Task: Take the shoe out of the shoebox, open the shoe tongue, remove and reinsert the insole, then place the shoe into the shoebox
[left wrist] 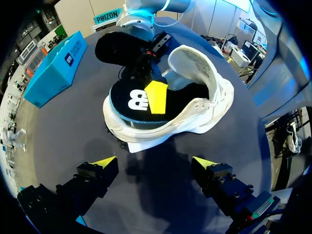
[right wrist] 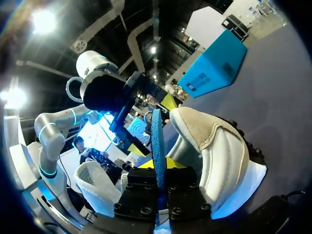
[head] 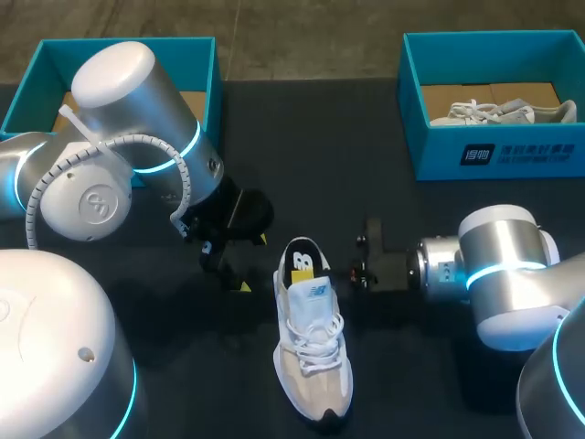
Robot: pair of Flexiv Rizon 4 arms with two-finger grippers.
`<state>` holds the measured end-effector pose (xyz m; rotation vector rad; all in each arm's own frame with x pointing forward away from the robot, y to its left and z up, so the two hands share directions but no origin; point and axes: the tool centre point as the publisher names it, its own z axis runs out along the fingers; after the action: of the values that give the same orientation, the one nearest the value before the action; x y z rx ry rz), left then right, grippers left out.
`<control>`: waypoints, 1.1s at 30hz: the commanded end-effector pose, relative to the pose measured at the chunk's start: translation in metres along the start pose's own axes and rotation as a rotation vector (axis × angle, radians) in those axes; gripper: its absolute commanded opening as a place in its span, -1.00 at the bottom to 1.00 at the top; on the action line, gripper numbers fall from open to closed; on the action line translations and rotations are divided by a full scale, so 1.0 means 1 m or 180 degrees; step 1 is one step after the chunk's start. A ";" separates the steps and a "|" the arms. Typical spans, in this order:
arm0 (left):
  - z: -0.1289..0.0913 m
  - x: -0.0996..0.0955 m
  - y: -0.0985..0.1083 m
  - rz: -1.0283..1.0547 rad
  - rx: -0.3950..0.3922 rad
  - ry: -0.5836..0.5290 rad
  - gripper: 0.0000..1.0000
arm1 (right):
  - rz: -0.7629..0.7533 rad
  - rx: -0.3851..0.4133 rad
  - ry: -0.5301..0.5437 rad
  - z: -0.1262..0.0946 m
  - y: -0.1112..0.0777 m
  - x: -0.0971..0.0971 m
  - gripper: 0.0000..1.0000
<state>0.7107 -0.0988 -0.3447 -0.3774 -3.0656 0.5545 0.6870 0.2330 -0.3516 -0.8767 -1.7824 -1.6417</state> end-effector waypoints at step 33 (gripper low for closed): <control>0.001 0.001 0.000 -0.0002 -0.0001 -0.0009 1.00 | 0.0021 -0.0012 -0.0165 -0.002 0.020 0.001 -1.00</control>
<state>0.7108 -0.0988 -0.3447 -0.3774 -3.0656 0.5545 0.7036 0.2272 -0.3330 -0.9382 -1.8097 -1.6450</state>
